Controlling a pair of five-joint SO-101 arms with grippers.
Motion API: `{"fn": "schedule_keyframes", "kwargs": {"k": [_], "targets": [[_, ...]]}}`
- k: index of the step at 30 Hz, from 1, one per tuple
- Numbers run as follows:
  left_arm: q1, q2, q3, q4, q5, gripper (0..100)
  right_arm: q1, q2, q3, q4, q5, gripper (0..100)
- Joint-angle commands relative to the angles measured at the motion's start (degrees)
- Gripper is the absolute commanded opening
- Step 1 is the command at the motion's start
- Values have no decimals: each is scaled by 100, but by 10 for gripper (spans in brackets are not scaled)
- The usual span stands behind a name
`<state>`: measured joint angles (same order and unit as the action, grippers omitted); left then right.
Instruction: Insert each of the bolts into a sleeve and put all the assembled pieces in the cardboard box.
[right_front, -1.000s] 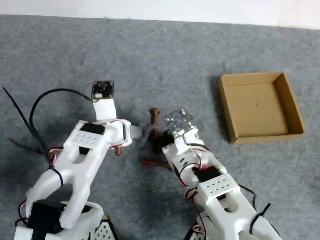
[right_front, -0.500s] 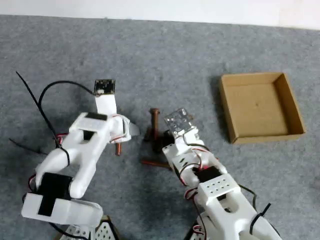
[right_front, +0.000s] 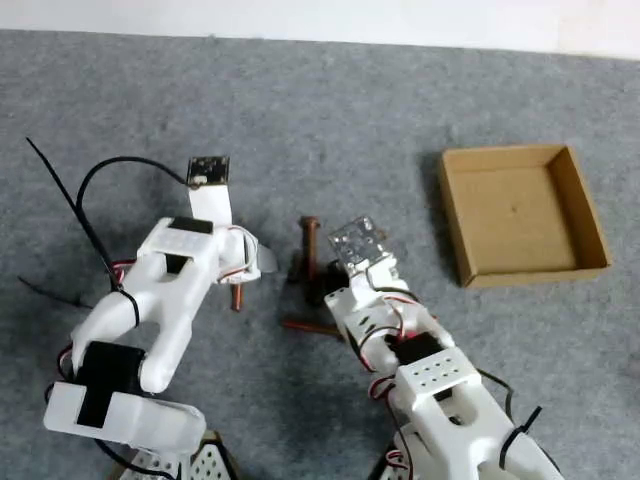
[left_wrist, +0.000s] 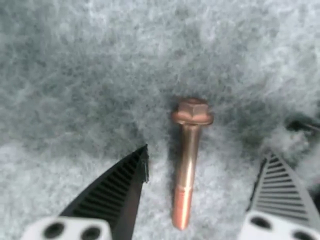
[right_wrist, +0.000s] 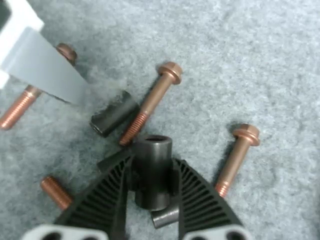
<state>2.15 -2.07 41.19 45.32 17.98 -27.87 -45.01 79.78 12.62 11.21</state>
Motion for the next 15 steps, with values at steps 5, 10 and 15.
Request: {"fn": "schedule_keyframes", "kwargs": {"k": [5, 10, 15], "targets": [[-66, -31, -4, -510, -53, 326, 75, -136, -31, -180, 53, 4], [-66, -31, 4, -519, -53, 326, 75, -136, -31, -180, 53, 4], [-66, 242, -92, -510, -44, 325, 75, -136, -31, -180, 53, 4]]}}
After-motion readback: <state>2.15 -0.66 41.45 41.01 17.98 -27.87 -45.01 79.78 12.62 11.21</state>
